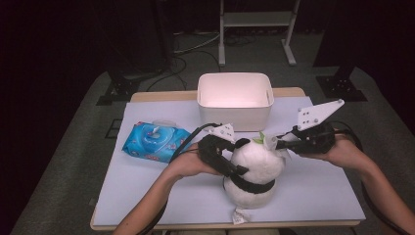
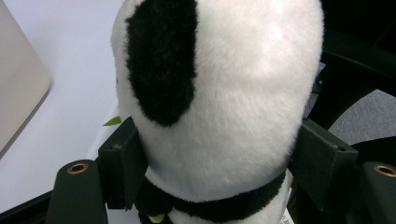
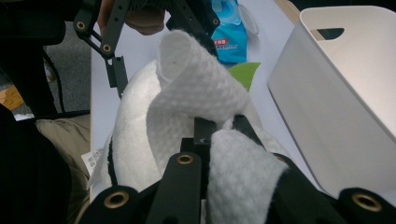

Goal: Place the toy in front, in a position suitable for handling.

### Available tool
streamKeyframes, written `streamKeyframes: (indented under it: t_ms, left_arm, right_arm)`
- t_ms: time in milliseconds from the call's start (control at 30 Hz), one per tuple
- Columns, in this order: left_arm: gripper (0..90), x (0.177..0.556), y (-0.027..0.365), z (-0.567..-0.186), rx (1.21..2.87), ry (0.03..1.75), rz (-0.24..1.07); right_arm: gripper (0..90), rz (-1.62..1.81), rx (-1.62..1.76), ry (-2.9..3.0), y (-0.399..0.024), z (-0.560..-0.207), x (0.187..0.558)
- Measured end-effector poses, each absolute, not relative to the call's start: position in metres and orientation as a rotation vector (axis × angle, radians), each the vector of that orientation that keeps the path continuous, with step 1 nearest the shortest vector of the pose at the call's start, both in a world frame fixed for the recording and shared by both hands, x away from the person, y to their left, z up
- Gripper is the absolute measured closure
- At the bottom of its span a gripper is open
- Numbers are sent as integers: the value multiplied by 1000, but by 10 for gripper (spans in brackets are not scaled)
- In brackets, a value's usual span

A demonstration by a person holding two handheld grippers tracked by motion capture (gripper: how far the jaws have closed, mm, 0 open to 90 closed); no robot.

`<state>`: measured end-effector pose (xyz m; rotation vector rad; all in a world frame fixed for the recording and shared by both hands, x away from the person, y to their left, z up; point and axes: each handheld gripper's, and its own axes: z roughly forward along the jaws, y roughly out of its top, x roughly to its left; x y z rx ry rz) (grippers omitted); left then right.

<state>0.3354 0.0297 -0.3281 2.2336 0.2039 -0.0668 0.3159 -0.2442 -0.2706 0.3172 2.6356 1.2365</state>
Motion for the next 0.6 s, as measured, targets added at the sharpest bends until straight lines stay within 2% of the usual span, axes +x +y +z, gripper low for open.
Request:
streamKeyframes:
  t_ms: [600]
  left_arm:
    - [160, 339, 30, -341, 2210, 221, -130]
  right_arm:
    - [831, 1230, 343, 2666, -251, -278, 314]
